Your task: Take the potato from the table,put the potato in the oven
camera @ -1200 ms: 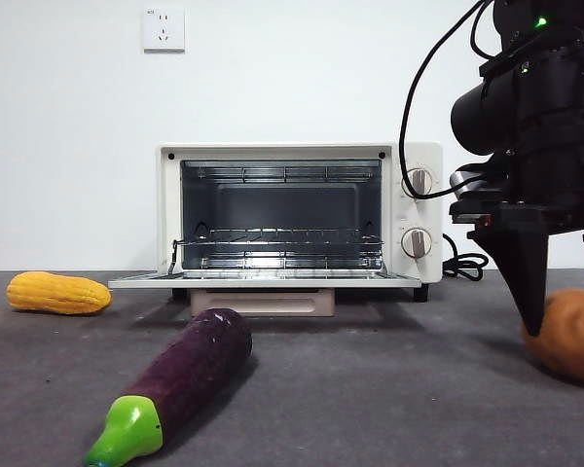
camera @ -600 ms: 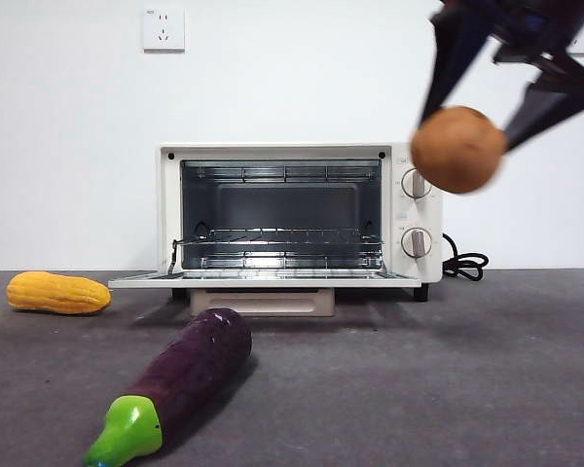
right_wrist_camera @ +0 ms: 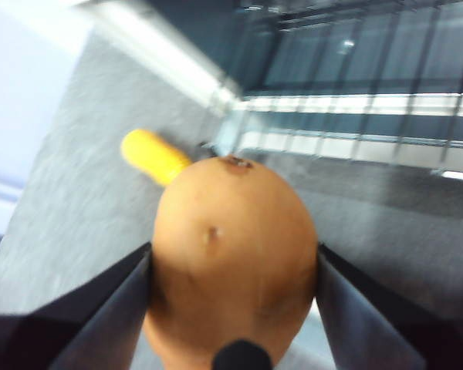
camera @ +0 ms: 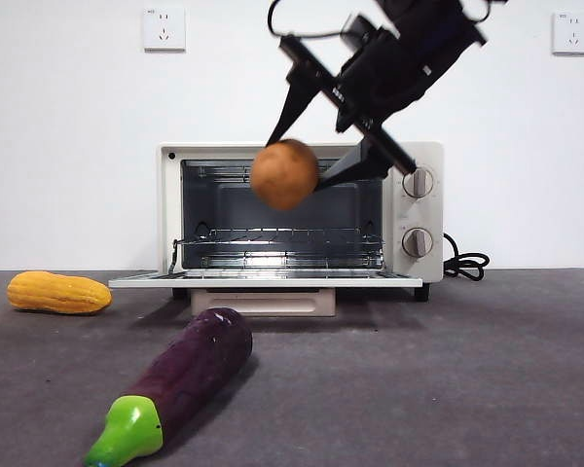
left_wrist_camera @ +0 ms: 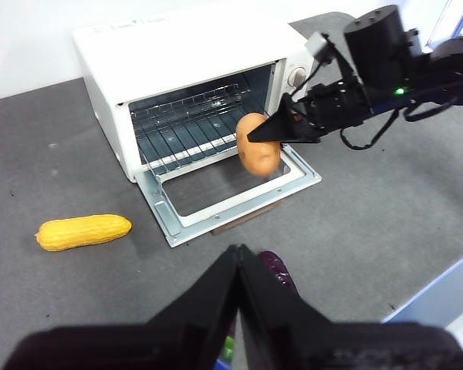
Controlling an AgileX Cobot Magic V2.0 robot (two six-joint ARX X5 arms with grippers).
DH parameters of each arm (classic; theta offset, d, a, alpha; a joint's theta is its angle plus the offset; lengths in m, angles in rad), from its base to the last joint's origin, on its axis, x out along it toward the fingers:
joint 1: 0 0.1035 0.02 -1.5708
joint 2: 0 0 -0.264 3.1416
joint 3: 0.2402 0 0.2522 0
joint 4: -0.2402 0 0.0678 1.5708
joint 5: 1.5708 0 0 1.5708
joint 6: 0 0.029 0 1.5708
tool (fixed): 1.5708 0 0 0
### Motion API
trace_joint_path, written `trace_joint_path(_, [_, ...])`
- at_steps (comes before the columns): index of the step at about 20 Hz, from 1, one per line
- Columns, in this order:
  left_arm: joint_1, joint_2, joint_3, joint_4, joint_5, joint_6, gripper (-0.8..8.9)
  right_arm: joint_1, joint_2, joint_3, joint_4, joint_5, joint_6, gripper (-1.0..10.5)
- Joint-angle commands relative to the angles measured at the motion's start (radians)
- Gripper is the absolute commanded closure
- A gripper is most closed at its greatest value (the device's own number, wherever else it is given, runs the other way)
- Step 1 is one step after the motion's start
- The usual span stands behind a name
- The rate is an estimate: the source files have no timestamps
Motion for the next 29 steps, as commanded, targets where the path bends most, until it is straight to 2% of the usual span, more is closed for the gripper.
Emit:
trace_joint_path(1, [-0.002, -0.002, -0.008, 0.005, -0.028, 0.025, 8.19, 0.0, 0.064, 0.095, 0.011, 0.037, 0.027, 8.7])
trace_joint_path(7, [-0.002, -0.002, -0.008, 0.005, -0.048, 0.052, 8.19, 0.001, 0.244, 0.354, -0.105, 0.156, 0.026, 8.7])
trace_joint_path(10, [-0.002, -0.002, -0.008, 0.005, -0.069, 0.056, 8.19, 0.004, 0.304, 0.409, -0.104, 0.166, 0.033, 8.7])
trace_joint_path(19, [-0.002, -0.002, -0.008, 0.005, -0.146, 0.079, 8.19, 0.013, 0.401, 0.453, -0.051, 0.257, 0.061, 8.7])
trace_joint_path(29, [-0.002, 0.008, -0.008, 0.005, -0.156, 0.099, 8.19, 0.034, 0.431, 0.453, -0.002, 0.357, 0.068, 8.7])
